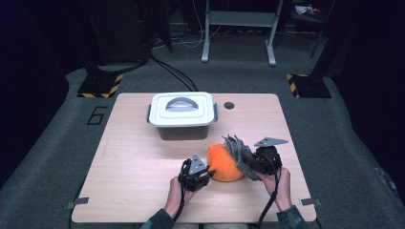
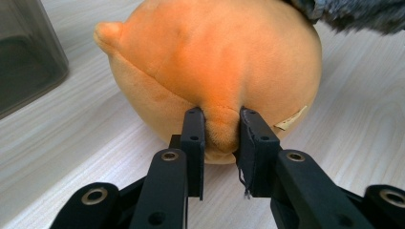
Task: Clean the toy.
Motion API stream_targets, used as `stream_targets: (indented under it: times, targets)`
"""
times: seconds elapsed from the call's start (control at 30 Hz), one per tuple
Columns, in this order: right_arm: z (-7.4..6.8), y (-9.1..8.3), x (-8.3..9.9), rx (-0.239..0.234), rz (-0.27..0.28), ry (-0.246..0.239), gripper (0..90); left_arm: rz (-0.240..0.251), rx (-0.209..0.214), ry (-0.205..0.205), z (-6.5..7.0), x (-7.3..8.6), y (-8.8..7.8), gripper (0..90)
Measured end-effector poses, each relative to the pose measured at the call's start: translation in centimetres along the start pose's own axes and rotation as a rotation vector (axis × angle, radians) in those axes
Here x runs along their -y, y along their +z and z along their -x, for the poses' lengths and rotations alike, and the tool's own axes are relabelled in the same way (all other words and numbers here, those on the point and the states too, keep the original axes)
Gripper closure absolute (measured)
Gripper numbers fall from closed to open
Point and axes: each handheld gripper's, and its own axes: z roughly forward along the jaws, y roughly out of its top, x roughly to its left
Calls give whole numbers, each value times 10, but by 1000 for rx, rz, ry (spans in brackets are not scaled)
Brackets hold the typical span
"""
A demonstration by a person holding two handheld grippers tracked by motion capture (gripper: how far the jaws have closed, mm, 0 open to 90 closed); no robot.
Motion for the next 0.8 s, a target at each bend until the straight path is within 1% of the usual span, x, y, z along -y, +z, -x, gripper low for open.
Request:
stream_targets:
  times: [0.03, 0.07, 0.1, 0.17, 0.27, 0.3, 0.33, 0.4, 0.43, 0.47, 0.5, 0.53, 0.6, 0.63, 0.67, 0.7, 0.8]
  targets:
    - [0, 0, 0, 0, 0, 0, 756, 5, -5, -2, 0, 0, 0, 734]
    - [0, 3, 1, 8, -8, -1, 756, -1, -1, 0, -1, 0, 0, 729]
    - [0, 6, 1, 12, -7, -8, 757, 5, -6, -1, -1, 0, 0, 722]
    - [1, 8, 0, 14, -5, -1, 757, 4, -9, -2, -1, 0, 0, 696]
    - [0, 9, -1, 27, -10, -12, 757, 3, -16, -2, -1, 1, 0, 633]
    - [-1, 10, -1, 31, -14, -10, 757, -3, -20, 1, -1, 1, 0, 588]
    - [0, 10, -2, 36, -14, -19, 757, -2, -32, 1, 0, 2, 0, 559]
    - [-1, 12, -3, 39, -8, -6, 757, -13, -38, -3, 0, 4, 1, 493]
    - [0, 12, -3, 36, -9, -12, 757, -13, -45, -4, 0, 5, 2, 469]
    - [0, 12, -2, 39, -14, -5, 757, -17, -47, 2, -1, 6, 2, 446]
    - [1, 12, -3, 42, -14, -6, 757, -24, -39, -1, 0, 6, 2, 433]
    - [2, 14, -2, 38, -10, 1, 757, -20, -49, 11, 0, 6, 4, 411]
    - [3, 14, -2, 42, -8, -3, 757, -29, -47, 25, 2, 7, 5, 402]
    - [4, 15, -2, 40, -7, 5, 757, -38, -45, 36, 2, 7, 6, 393]
    - [5, 16, -1, 41, -5, 5, 757, -40, -46, 45, 3, 7, 7, 389]
    - [5, 16, -1, 38, 0, 21, 757, -44, -49, 60, 5, 8, 9, 386]
    - [5, 17, -1, 36, 0, 22, 757, -51, -49, 80, 8, 8, 12, 388]
